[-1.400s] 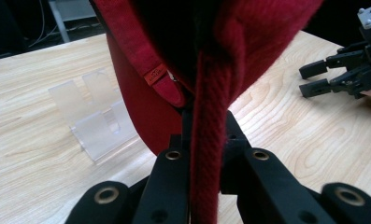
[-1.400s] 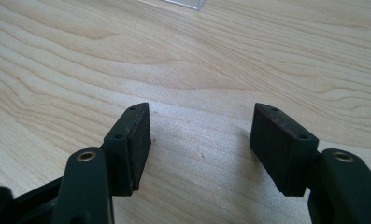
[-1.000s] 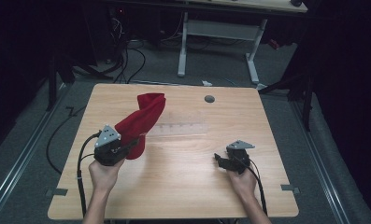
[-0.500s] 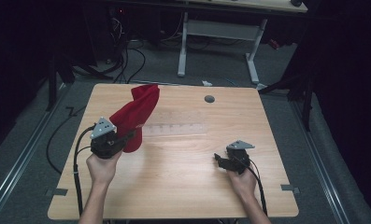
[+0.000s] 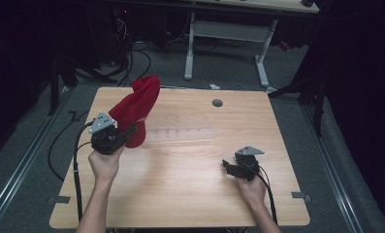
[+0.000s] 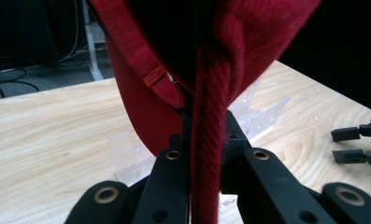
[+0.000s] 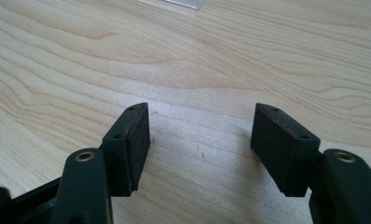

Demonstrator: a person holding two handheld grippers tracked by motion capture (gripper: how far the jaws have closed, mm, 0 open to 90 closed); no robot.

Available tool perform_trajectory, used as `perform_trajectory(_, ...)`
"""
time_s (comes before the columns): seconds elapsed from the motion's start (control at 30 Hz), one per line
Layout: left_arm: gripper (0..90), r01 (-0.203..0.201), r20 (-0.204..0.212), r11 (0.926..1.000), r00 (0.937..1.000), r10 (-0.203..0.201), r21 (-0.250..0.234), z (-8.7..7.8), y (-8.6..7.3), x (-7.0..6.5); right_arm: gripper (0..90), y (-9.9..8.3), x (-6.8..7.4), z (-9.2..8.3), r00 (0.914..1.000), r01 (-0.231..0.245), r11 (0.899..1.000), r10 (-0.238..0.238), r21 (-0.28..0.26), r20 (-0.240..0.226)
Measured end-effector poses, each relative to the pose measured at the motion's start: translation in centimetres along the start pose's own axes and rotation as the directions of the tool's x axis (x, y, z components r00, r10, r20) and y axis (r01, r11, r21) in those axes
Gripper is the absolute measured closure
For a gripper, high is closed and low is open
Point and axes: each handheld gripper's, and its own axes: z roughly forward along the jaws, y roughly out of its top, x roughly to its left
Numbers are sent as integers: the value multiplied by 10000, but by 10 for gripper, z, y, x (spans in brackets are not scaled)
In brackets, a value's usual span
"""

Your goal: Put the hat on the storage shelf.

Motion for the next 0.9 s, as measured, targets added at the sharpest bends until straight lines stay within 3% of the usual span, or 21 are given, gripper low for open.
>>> perform_trajectory(0.53, 845, -268, 22, 9995, 9996, 269, -182, 30, 3, 10, 377, 0, 0, 0, 10000, 3, 10000, -3, 2, 1)
perform_trajectory(0.63, 845, -63, 28, 9997, 10000, 63, -232, 35, 2, 14, 377, 0, 0, 0, 10000, 3, 10000, -3, 0, 2)
perform_trajectory(0.9, 845, -42, -117, 9995, 9999, 38, -312, 46, -3, 24, 376, 0, 0, 0, 10000, 8, 10000, -8, 5, 1)
